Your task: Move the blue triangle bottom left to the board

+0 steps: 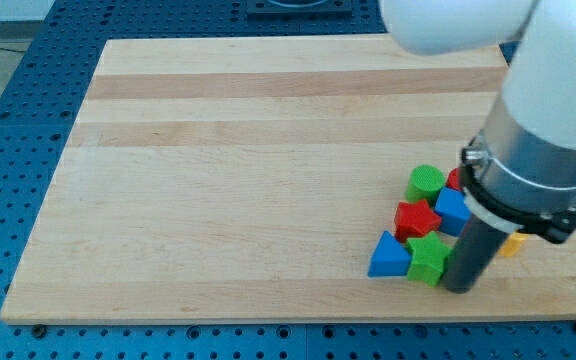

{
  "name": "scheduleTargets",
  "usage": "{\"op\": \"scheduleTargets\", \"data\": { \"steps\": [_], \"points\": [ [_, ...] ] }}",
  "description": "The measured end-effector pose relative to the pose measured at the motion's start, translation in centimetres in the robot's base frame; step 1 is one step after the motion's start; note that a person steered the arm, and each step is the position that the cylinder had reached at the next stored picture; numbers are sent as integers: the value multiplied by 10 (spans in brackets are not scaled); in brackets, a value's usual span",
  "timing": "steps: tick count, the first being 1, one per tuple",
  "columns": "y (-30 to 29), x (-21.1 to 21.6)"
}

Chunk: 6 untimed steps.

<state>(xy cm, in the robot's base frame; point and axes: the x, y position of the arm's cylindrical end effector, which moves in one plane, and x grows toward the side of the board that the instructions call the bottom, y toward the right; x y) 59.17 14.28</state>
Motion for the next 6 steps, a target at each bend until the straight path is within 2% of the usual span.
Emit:
{"op": "scheduleTargets", "data": {
  "steps": [3,5,6],
  "points": [
    [-101,-60],
    [-72,-13],
    [-118,-35]
  ]
}}
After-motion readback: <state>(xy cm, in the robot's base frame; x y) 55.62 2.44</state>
